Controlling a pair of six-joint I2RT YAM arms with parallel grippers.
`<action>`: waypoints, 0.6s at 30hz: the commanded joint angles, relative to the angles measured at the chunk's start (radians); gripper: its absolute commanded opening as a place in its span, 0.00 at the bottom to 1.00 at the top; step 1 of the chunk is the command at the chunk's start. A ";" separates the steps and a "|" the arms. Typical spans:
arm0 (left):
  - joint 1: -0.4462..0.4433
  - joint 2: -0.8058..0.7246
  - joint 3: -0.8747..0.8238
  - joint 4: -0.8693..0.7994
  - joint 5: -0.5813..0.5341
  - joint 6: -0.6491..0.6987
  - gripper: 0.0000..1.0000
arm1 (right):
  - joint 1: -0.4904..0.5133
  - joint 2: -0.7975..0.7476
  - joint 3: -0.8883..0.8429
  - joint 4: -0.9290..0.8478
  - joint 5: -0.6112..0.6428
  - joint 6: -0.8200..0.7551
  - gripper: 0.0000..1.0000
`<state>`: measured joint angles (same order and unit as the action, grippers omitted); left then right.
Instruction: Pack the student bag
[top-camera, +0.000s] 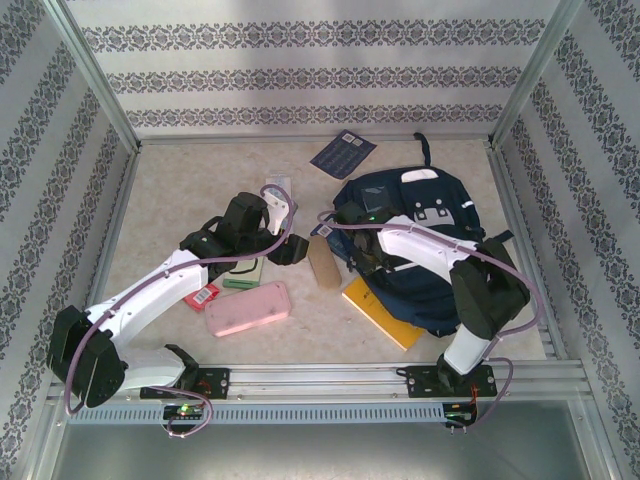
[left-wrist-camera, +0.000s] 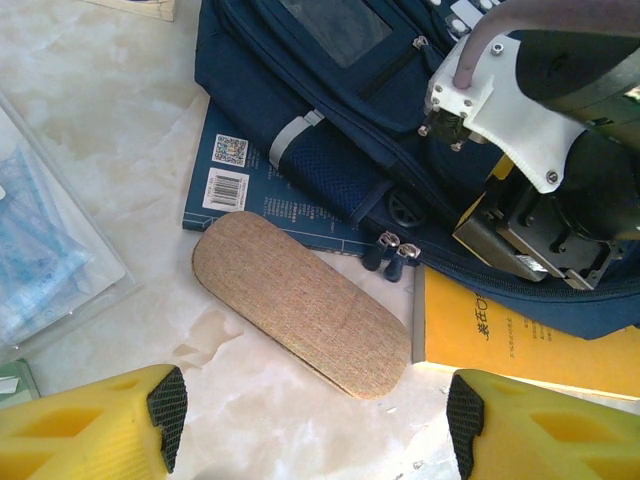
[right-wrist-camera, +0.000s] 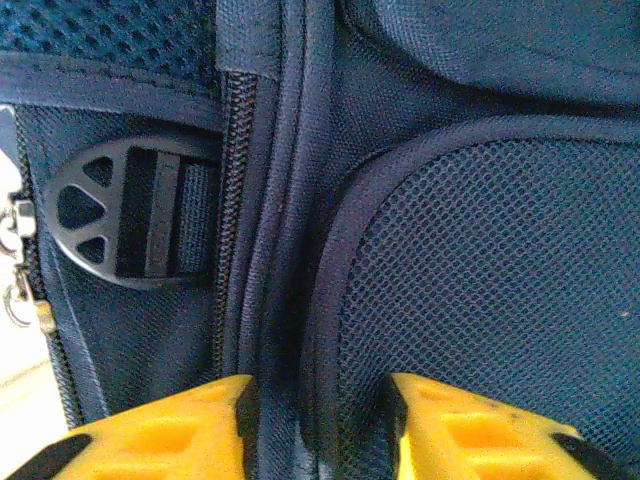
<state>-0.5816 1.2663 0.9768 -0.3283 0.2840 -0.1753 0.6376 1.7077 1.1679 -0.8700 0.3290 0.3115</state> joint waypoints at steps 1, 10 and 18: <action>-0.010 0.008 -0.008 0.017 0.014 0.014 0.71 | -0.006 0.034 -0.030 0.023 0.061 0.002 0.32; -0.011 0.012 0.002 0.014 0.023 0.026 0.71 | -0.020 -0.036 -0.037 0.049 0.031 -0.008 0.00; -0.013 0.056 0.106 -0.008 0.132 0.089 0.69 | -0.095 -0.264 -0.044 0.073 -0.222 -0.009 0.00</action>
<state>-0.5816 1.3090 1.0290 -0.3367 0.3531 -0.1341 0.5674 1.5291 1.1347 -0.8318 0.2298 0.3069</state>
